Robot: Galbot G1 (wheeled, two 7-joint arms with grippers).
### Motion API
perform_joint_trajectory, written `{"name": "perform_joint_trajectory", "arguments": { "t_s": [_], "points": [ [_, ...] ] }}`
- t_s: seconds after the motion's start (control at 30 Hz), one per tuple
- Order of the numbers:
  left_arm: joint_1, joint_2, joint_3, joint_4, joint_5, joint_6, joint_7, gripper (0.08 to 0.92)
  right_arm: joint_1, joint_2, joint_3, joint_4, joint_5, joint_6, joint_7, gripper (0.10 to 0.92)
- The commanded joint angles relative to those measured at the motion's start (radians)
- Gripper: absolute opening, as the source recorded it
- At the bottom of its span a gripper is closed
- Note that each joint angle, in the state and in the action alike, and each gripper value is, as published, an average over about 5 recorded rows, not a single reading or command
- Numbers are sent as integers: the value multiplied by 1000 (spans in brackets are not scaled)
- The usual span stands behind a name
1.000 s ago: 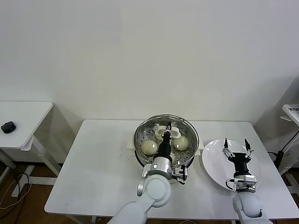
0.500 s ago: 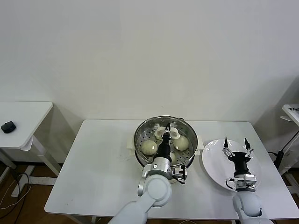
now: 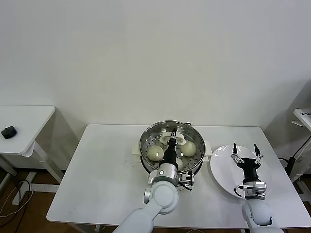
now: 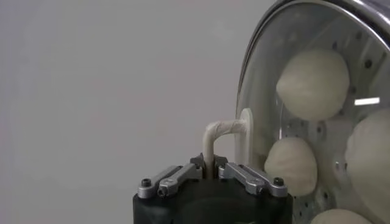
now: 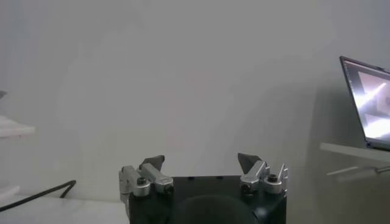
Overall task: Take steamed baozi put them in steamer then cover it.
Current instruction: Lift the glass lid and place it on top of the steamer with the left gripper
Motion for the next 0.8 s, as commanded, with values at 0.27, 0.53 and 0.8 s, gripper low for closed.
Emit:
{"name": "perform_joint_trajectory", "arguments": {
  "t_s": [0.27,0.53,0.8],
  "points": [
    [7,-12,-5,-8,0,-5,4,283,-3,-3,2,3,-2,1,0,823],
    [55,15,-7,-108,-16,1,10,517,-1,-6,2,5,-1,1,1,823],
    [142,91,-2,-275,-84,11,19,739,10,-9,-1,8,-1,-1,3,823]
  ]
}}
